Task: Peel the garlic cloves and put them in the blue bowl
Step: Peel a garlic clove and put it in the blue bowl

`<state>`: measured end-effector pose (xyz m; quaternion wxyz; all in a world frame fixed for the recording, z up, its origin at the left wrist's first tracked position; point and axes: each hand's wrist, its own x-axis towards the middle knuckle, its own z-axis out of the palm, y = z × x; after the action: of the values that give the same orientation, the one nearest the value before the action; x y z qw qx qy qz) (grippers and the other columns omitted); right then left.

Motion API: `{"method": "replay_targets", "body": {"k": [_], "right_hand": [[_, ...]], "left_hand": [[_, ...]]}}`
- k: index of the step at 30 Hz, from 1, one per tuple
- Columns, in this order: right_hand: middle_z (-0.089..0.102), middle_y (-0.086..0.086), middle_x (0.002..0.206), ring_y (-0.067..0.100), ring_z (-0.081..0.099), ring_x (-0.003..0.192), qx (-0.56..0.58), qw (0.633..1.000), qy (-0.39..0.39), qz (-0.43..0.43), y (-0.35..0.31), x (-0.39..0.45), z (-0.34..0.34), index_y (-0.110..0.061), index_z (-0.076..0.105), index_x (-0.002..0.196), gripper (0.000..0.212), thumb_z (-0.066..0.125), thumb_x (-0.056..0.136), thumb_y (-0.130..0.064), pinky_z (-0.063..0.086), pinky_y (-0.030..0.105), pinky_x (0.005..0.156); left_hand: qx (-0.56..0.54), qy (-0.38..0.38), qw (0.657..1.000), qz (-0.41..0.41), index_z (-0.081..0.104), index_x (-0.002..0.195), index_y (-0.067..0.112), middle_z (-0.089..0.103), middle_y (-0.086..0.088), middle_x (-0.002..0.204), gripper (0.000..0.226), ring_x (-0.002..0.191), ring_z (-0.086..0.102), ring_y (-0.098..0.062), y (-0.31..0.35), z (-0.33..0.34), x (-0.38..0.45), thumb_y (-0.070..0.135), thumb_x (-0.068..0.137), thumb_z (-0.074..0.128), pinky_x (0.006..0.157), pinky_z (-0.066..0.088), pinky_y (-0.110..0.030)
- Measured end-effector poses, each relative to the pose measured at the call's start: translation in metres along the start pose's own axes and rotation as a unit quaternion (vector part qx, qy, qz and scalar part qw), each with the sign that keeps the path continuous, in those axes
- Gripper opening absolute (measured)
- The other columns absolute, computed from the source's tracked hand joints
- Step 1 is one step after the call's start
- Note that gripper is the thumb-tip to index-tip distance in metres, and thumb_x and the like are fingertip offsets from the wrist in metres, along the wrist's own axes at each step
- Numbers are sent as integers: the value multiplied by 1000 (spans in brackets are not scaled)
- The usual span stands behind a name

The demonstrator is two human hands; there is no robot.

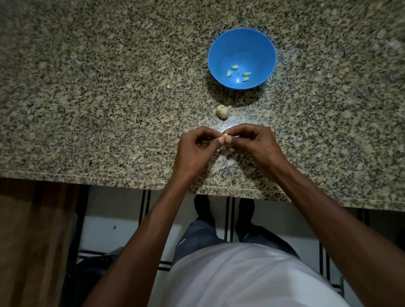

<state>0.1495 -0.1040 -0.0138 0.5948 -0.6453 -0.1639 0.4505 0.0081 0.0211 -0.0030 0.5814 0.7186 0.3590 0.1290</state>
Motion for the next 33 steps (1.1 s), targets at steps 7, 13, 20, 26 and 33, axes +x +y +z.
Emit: {"method": "replay_targets", "body": {"k": [7,13,20,26,33], "right_hand": [[79,15,104,26,77,97,16,999,-26,17,3,0,-4,3,75,109,28,84,87,-10,61,34,80],[80,14,104,27,77,97,10,999,-28,12,2,-1,-3,2,75,110,26,83,88,-9,62,37,84],[81,10,101,26,78,96,-32,999,-22,-6,1,-5,2,-1,79,110,22,81,90,-11,63,33,82],[80,14,100,23,77,92,19,1000,6,17,5,-4,10,-1,78,111,21,80,92,-11,63,36,85],[79,17,104,33,77,99,57,996,38,59,1,-4,-3,-1,73,118,22,72,98,-7,61,35,83]], "left_hand": [[-26,-56,998,-29,73,102,8,77,-2,99,19,95,74,-12,-2,-4,1,25,94,79,83,59,-26],[-43,-35,998,-41,80,98,9,80,-4,96,22,94,77,-20,-1,-7,3,25,85,87,87,63,-44],[79,-7,997,-7,80,92,14,78,3,83,20,78,76,-9,1,-10,7,30,84,87,74,66,-37],[160,28,986,40,70,92,14,69,8,77,18,67,63,2,1,0,6,31,92,77,60,52,-14],[156,75,985,-15,74,89,17,73,10,84,9,78,70,-5,-13,-10,3,9,87,78,77,62,-27]]}}
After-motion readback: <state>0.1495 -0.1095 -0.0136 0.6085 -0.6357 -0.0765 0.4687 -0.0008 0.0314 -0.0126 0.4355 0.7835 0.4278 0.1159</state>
